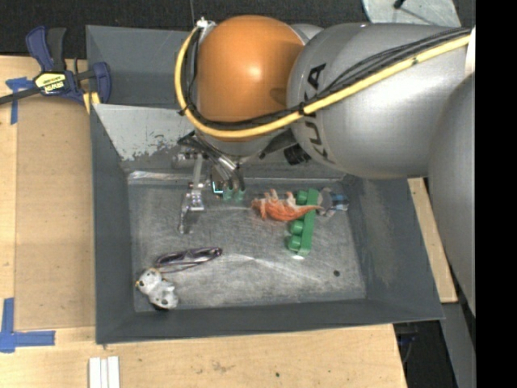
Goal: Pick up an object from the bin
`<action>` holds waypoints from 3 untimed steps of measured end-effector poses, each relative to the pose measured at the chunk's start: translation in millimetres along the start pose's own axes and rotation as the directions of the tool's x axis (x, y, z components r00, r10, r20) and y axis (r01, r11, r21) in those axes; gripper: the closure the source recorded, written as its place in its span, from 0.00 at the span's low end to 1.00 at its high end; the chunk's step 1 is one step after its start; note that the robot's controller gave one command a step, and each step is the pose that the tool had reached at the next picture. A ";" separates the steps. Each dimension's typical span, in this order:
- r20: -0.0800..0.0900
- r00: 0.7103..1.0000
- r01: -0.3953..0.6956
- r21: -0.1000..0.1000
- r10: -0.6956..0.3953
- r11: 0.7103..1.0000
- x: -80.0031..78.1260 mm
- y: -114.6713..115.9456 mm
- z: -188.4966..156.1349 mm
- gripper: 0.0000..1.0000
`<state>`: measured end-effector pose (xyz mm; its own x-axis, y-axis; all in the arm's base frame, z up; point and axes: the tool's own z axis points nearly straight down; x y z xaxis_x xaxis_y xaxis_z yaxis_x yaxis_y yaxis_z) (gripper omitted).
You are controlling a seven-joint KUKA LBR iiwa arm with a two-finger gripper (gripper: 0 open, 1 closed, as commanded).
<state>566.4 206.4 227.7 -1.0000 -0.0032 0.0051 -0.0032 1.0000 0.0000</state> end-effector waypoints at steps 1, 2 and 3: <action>0.008 1.000 -0.003 -0.002 0.003 1.000 -1.8 -0.9 -4.4 0.00; 0.014 0.998 0.062 -0.002 -0.062 0.998 -4.1 -7.2 24.3 0.00; 0.006 0.992 0.127 0.002 -0.127 0.992 38.0 8.5 38.8 0.00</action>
Offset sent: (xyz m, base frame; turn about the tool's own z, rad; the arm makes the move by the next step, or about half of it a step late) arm 0.0053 -0.0324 -0.1298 -0.2583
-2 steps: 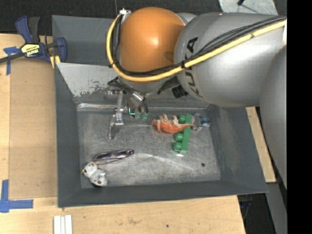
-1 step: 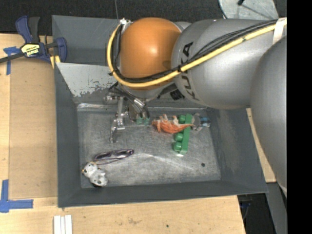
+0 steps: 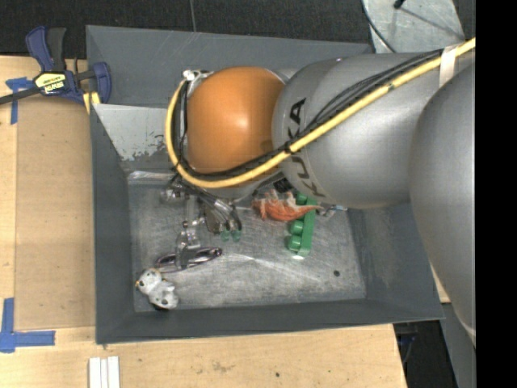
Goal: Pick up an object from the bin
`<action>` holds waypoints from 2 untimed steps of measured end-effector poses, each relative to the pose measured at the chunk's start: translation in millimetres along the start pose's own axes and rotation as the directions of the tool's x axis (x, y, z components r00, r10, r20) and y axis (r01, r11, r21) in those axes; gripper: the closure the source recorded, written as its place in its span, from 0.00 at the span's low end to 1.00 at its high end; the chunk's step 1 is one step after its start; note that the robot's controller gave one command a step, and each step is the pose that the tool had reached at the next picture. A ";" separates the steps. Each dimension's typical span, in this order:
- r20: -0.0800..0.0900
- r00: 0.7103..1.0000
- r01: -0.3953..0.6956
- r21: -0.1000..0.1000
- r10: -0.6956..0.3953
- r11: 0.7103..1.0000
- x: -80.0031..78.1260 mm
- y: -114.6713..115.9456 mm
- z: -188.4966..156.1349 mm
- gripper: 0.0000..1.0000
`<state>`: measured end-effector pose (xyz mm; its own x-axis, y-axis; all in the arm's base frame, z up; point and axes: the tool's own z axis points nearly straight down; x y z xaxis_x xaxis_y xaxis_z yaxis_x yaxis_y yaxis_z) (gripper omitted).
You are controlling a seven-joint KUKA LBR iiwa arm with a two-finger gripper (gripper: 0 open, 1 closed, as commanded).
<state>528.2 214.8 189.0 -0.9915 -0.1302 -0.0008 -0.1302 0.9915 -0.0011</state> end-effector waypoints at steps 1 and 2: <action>0.004 0.985 0.173 -0.002 -0.173 0.985 20.7 11.0 32.9 0.00; 0.007 0.975 0.222 -0.002 -0.222 0.975 -2.4 -13.3 95.3 0.00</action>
Offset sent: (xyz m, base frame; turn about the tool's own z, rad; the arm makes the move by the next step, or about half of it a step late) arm 0.0144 -0.0243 -0.1190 -0.2207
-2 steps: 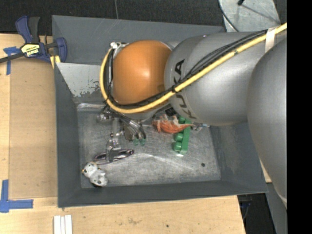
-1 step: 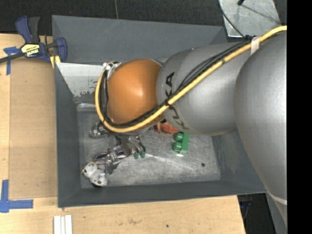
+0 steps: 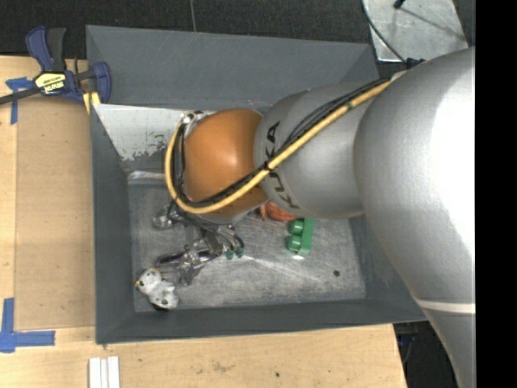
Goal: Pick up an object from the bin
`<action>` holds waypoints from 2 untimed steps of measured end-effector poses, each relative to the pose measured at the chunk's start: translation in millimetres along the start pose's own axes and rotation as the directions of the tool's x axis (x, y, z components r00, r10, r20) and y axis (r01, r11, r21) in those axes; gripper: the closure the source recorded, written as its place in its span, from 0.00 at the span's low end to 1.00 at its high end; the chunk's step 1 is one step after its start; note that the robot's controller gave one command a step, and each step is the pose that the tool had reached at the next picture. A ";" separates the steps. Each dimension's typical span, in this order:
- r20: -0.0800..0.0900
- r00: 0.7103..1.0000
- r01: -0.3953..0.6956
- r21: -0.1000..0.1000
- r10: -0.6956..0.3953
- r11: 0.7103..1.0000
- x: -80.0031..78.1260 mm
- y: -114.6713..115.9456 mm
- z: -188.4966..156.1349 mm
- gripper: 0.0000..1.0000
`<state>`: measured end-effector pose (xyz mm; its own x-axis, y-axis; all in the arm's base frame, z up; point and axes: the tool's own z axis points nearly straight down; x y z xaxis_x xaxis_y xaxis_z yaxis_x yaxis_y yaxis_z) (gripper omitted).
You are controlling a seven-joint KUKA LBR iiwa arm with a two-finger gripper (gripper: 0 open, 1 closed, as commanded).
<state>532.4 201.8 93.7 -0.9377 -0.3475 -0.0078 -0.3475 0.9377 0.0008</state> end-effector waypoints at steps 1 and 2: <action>0.014 0.999 0.052 -0.001 -0.052 0.999 14.3 -10.9 17.7 1.00; 0.013 0.999 0.052 -0.001 -0.052 0.999 14.3 -10.9 17.6 1.00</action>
Offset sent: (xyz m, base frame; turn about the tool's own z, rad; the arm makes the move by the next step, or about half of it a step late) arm 0.0000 0.0000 0.0000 0.0000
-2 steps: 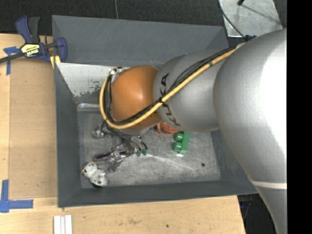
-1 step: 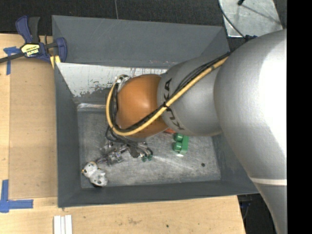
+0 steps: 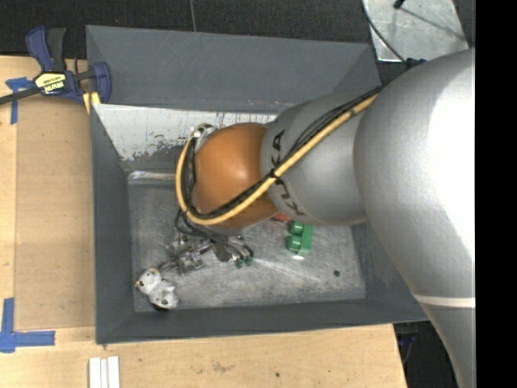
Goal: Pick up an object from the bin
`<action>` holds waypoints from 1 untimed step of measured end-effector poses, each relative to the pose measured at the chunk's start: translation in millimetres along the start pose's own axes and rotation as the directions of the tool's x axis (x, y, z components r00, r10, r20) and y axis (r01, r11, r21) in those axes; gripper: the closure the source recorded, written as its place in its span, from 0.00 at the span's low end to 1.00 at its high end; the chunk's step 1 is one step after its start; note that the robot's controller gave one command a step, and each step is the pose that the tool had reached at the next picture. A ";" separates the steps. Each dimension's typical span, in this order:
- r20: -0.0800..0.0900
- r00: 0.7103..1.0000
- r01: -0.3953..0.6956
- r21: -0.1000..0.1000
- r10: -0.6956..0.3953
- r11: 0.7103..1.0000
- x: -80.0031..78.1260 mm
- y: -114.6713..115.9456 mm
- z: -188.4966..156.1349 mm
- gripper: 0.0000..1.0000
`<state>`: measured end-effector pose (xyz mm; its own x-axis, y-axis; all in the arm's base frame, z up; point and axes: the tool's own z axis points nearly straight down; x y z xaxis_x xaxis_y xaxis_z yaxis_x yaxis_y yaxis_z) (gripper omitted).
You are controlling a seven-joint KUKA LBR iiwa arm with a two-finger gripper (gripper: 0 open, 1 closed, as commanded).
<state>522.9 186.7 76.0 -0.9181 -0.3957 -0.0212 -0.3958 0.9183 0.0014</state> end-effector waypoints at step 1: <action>-0.019 1.000 -0.005 0.001 0.005 1.000 2.6 1.1 -16.4 1.00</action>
Offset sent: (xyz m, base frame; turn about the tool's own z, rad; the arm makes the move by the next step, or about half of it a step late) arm -0.0252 -0.0287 0.0102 -0.0120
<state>519.8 186.5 92.3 -0.9202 -0.3914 -0.0023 -0.3914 0.9202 0.0006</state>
